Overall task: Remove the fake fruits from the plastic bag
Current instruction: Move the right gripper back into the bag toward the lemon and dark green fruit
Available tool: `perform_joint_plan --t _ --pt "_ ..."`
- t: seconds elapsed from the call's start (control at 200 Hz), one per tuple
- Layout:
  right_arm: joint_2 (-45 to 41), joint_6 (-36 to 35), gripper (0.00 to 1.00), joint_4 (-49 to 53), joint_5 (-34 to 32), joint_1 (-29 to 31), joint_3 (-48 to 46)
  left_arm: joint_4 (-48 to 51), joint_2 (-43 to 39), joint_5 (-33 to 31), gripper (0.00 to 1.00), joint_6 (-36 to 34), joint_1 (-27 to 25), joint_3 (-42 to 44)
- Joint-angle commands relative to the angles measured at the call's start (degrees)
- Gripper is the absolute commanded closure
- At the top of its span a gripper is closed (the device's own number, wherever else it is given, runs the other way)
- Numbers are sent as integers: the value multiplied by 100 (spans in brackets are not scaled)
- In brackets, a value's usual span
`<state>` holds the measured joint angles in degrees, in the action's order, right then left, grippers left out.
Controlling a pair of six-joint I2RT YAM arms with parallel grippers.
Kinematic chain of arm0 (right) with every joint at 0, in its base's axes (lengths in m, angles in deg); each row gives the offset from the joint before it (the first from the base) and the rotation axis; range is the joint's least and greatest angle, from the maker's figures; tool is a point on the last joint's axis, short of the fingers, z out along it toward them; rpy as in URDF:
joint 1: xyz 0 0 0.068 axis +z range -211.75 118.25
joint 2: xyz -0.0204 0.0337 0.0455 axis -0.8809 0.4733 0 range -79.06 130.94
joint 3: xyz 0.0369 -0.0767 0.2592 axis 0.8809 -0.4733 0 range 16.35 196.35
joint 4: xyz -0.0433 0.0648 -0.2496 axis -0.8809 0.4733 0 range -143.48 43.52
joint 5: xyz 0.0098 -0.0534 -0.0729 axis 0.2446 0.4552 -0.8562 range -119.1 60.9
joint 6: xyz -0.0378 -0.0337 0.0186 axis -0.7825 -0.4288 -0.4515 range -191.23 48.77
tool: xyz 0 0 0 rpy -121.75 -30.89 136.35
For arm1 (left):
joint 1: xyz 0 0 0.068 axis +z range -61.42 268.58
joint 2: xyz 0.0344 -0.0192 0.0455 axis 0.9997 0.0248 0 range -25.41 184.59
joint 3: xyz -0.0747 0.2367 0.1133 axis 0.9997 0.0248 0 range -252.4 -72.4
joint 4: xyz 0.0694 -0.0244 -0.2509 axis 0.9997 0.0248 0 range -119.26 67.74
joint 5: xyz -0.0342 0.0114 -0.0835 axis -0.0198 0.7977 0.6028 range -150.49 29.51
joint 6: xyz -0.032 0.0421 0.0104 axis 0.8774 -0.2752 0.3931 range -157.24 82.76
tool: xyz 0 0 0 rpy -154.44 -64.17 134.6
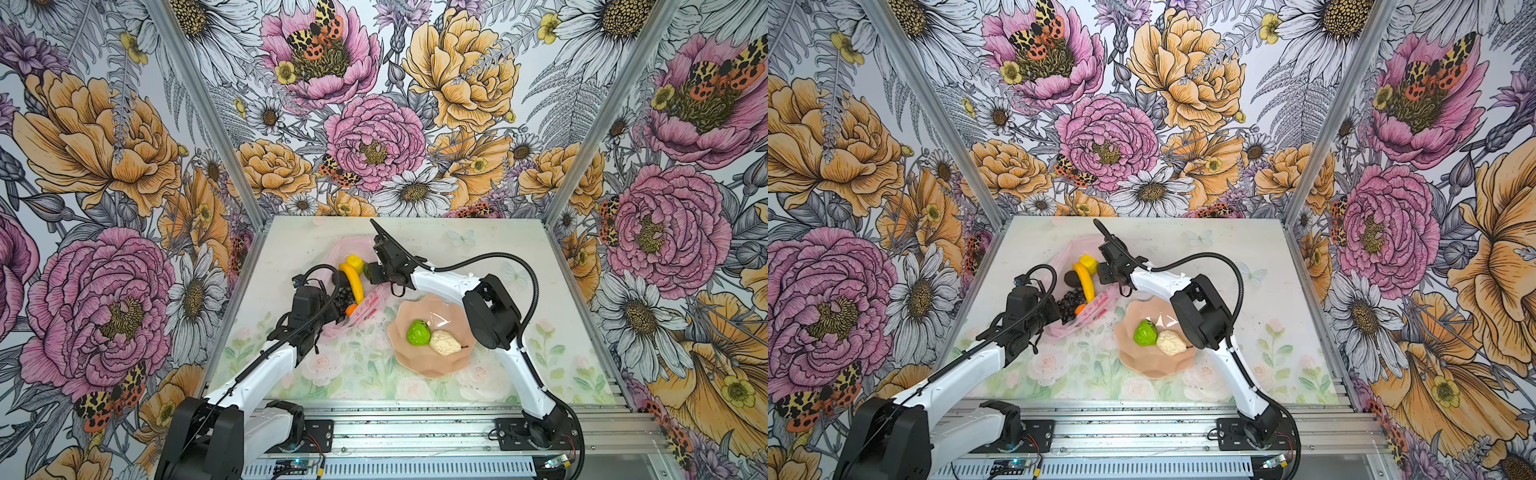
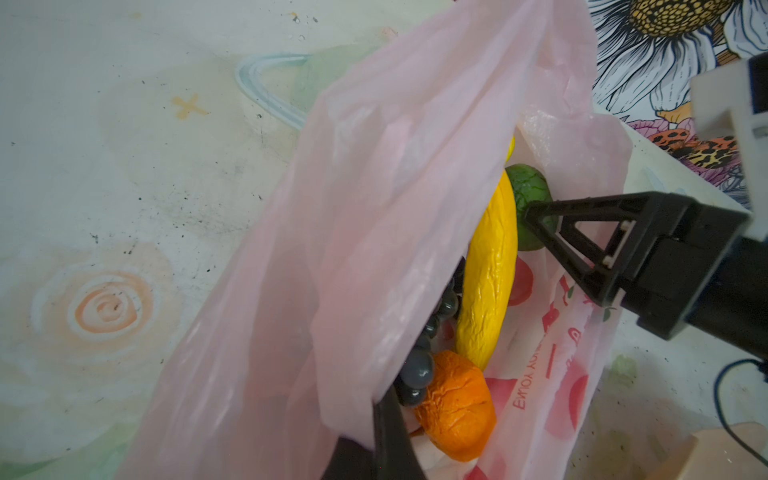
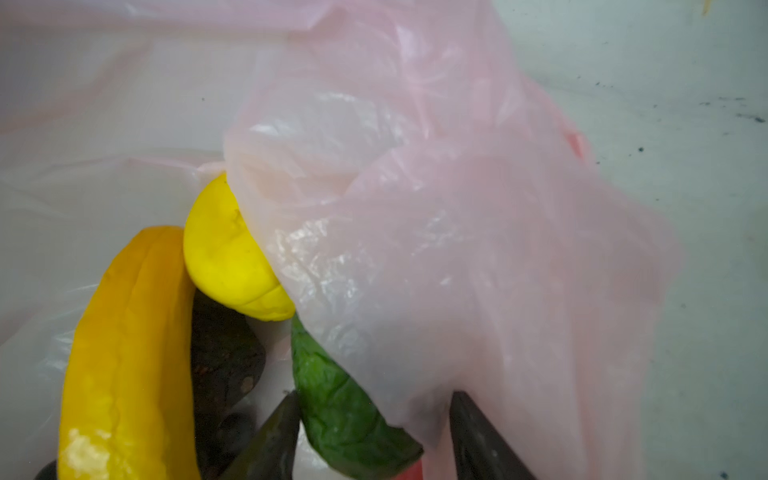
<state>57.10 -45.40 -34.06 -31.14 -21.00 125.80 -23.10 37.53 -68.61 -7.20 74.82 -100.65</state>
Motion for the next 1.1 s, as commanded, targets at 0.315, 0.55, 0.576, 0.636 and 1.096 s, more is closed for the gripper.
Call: perform_joint_plan --t 0.315,0.55,0.576,0.636,1.096 --pt "396 -187 22 61 655 -217 419 -131 -56 -109 100 -84 -8 21" --pt "183 -197 21 177 491 -196 329 -109 -41 -128 100 -85 -4 21" --pt "84 -228 21 176 482 -190 307 -114 -30 -128 100 -86 2 20" --pt "-86 -292 20 186 460 -165 279 -114 -5 -120 100 -81 -7 12" --pt "-396 -583 28 194 0 126 260 -105 25 -115 100 -83 -3 -14"
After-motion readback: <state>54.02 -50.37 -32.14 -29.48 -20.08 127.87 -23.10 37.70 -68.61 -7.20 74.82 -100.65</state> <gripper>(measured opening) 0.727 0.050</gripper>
